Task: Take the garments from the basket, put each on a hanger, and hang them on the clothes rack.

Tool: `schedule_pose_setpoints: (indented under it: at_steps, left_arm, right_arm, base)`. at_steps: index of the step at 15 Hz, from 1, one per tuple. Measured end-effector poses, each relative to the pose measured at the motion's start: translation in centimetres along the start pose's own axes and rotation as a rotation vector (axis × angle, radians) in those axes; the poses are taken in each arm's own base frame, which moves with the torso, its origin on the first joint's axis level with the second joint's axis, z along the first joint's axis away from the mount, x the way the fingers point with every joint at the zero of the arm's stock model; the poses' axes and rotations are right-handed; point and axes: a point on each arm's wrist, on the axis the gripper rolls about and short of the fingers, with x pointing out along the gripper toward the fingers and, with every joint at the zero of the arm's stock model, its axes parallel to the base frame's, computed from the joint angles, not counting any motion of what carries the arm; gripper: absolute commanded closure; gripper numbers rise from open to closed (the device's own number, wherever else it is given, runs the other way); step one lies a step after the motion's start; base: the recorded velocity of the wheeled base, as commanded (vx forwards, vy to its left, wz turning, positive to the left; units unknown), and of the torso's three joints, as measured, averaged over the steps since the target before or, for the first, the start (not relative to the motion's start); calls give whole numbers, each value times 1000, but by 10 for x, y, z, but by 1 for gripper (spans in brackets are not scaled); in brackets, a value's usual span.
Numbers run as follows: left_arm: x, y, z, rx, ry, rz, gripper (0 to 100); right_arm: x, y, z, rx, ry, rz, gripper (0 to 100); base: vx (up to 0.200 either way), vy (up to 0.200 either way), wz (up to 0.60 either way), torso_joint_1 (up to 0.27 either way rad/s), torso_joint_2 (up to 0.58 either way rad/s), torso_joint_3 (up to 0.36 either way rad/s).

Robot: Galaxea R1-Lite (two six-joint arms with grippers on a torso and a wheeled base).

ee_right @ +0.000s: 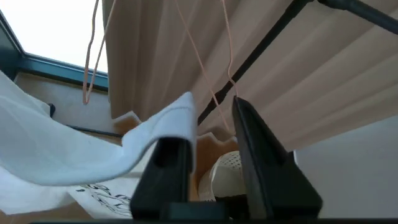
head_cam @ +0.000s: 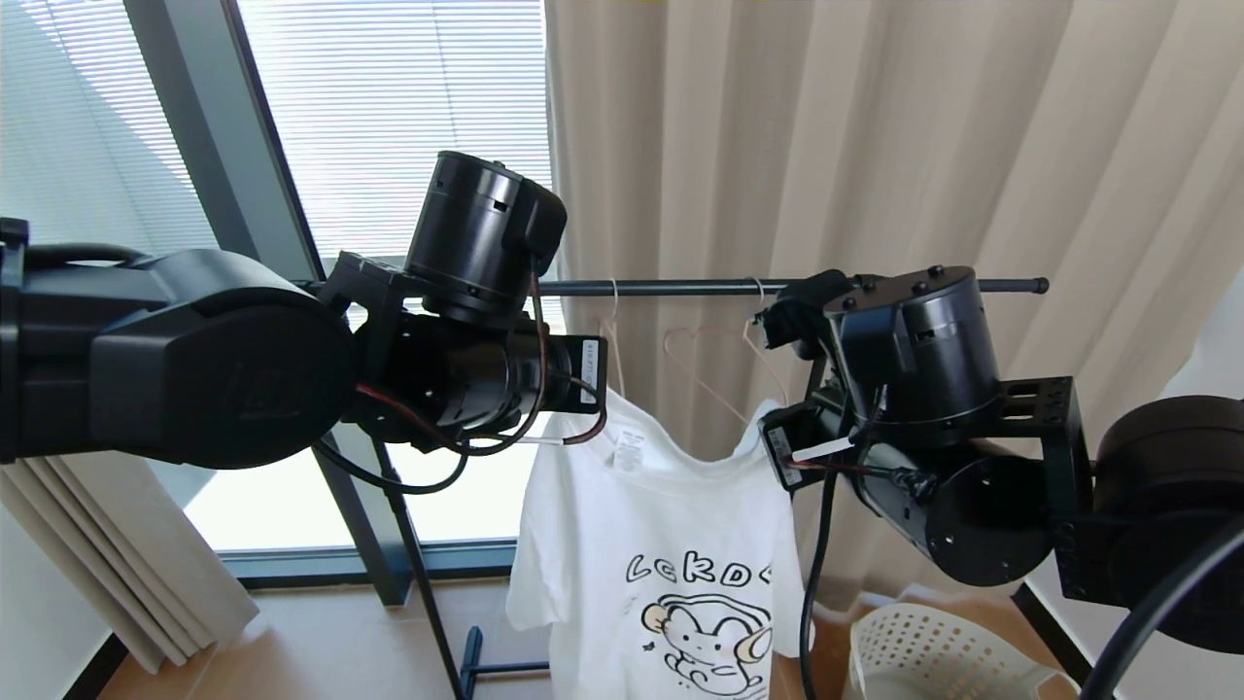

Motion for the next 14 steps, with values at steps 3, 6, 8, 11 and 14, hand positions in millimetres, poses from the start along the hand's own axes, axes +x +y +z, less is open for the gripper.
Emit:
schedule_pose_setpoints:
  at_steps: [3,6,8,11,14]
  left_arm:
    - [0,-1,3,-27,-37,-9,100]
    - [-1,-2,5,-52,-61,-16,100]
    - [-2,-4,6,-63,-74,-23,100]
    - [-3,-7,3,-57,-70,-30,100]
    - [-3,-9,3,-54,-72,-31,100]
  right_arm:
    - [4,-5,-21,-128,59,65,0]
    - [-2,-9,-40,-226,94,262,0]
    - [-8,-11,-48,-243,87,429,0]
    - [-13,-10,-50,-200,-1,610,0]
    - [-14,-9,-55,-183,-36,671,0]
  base:
    - [0,0,0,0,0,0]
    - [0,0,0,0,0,0]
    - [0,0,0,0,0,0]
    - [0,0,0,0,0,0]
    - [0,0,0,0,0,0]
